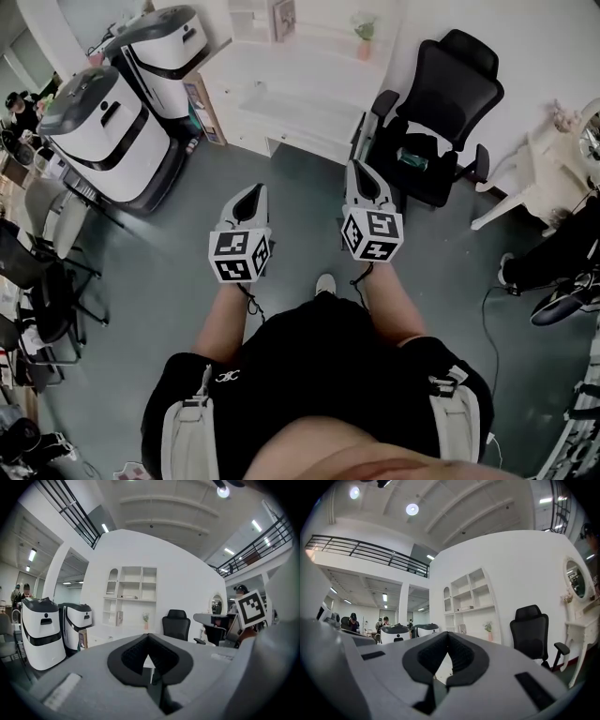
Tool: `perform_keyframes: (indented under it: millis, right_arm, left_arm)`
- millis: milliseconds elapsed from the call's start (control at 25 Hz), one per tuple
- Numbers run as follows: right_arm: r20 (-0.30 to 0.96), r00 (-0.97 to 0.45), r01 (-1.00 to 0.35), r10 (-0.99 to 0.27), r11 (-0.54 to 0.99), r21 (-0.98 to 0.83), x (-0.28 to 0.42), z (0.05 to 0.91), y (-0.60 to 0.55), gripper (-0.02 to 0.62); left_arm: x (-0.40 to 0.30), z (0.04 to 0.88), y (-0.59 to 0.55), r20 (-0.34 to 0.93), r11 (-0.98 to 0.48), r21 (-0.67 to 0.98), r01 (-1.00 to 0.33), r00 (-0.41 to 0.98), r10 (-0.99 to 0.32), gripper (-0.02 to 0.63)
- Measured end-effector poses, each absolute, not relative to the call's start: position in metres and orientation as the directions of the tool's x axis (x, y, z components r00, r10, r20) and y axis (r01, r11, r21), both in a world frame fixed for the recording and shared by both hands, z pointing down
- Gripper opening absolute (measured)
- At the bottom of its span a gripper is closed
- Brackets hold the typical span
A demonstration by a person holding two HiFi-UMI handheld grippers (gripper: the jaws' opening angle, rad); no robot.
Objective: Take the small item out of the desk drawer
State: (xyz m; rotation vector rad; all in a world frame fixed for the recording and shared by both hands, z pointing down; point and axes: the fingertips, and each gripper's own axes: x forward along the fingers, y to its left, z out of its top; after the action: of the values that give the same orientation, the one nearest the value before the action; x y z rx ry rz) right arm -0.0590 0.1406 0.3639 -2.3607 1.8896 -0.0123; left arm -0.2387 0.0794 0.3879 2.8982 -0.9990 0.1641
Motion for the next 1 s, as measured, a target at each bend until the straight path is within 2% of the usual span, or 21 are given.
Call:
perform_keyframes:
  millis: [520,1000]
  right_arm:
    - [-0.028,0.19,-0.976,-0.981,-0.186,-0.115,0.082,0.364,0.04,-0.002]
    - [0.02,0.136,-0.98,-0.99,-0.138,-0.142,0.126,0.39,0.005,-0.002]
  left_arm:
    - [-0.098,0.383,-0.011,0.159,-0.778,0.031,-0.627,0.772,-0.616,0.014]
    - [-0.046,0.396,-0.033,0.194,-0.762,0.018,-0.647,0.75,-0.633,0.015]
